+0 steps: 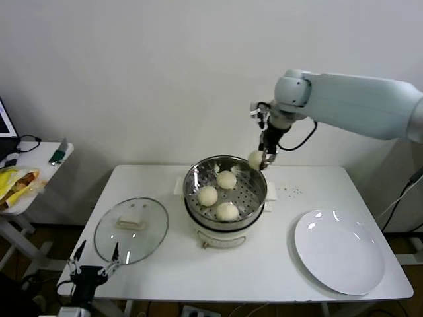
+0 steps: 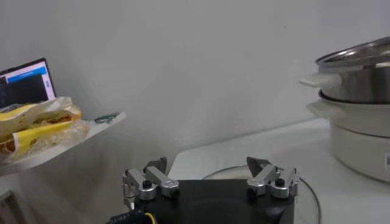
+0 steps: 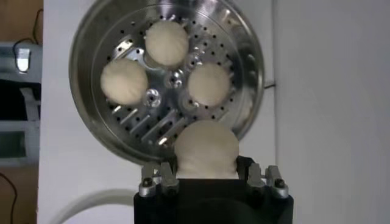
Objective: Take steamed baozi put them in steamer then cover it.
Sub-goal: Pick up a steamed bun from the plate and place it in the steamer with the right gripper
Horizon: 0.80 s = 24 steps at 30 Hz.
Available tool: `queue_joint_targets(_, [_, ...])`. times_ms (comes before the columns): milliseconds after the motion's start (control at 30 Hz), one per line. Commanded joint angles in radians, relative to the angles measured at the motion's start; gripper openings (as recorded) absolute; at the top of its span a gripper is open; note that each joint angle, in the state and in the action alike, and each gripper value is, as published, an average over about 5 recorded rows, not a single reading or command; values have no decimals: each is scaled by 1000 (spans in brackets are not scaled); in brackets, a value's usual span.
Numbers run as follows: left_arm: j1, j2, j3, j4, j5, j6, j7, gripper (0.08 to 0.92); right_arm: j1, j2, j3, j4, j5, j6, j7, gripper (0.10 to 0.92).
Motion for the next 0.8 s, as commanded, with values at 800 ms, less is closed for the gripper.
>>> queue_joint_targets(800, [-31, 21, -4, 45, -25, 7, 7, 823, -193, 128, -34, -97, -96, -6, 26, 685])
